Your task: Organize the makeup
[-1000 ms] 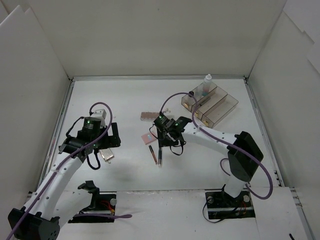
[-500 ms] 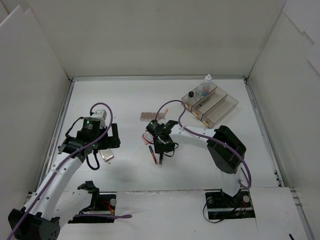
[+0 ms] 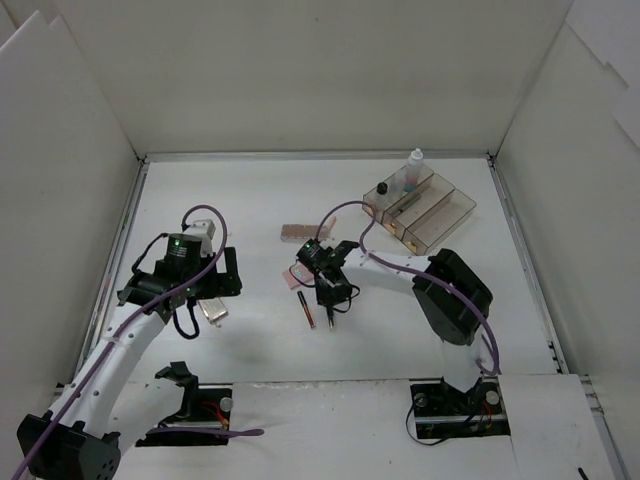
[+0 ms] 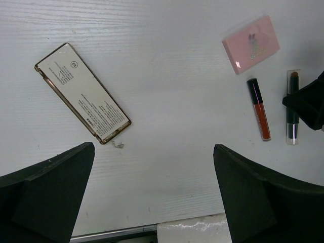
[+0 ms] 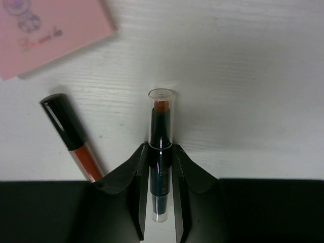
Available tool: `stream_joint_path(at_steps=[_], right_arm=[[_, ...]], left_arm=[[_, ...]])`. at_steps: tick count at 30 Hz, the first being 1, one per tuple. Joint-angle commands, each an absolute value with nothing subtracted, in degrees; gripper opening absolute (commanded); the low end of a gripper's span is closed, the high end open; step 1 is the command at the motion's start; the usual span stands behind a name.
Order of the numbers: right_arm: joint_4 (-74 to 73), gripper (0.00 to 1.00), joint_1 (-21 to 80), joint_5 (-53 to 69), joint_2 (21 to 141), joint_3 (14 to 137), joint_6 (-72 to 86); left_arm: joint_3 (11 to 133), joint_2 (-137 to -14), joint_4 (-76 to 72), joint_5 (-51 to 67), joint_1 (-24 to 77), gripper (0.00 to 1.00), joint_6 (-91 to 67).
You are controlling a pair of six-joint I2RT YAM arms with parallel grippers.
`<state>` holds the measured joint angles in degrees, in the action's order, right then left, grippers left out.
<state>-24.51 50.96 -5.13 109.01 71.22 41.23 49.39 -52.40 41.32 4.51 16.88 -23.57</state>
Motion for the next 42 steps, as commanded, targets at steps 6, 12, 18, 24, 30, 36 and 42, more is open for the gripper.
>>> stream_joint_path(at_steps=[6,12,18,24,30,36,42], right_arm=[[-25.93,0.0,34.76,-13.88,92.22,70.31,38.15],[-25.84,0.0,18.49,-9.86,92.89,77.95,39.11],[-25.75,0.0,8.71,-6.6,102.73,89.71,40.69],[-25.84,0.0,3.52,-5.19,111.96,100.26,42.44],[-25.75,0.17,0.88,-3.16,118.91,107.04,43.07],[-25.75,0.44,0.79,-2.28,118.75,107.23,42.54],[-25.66,0.42,5.7,-8.34,110.06,100.03,33.94]], left_arm=[[50.98,-53.0,39.81,4.31,16.44,0.99,-22.76],[50.8,-52.03,39.29,4.04,15.91,0.99,-22.68],[50.54,-50.45,39.2,3.34,15.91,0.99,-22.85],[50.45,-49.57,39.29,2.55,15.91,0.99,-23.03],[50.28,-48.78,39.2,2.64,15.91,0.99,-23.2],[50.19,-48.6,39.11,2.55,15.91,0.99,-23.38],[50.1,-48.34,38.76,3.25,15.91,1.0,-23.12]])
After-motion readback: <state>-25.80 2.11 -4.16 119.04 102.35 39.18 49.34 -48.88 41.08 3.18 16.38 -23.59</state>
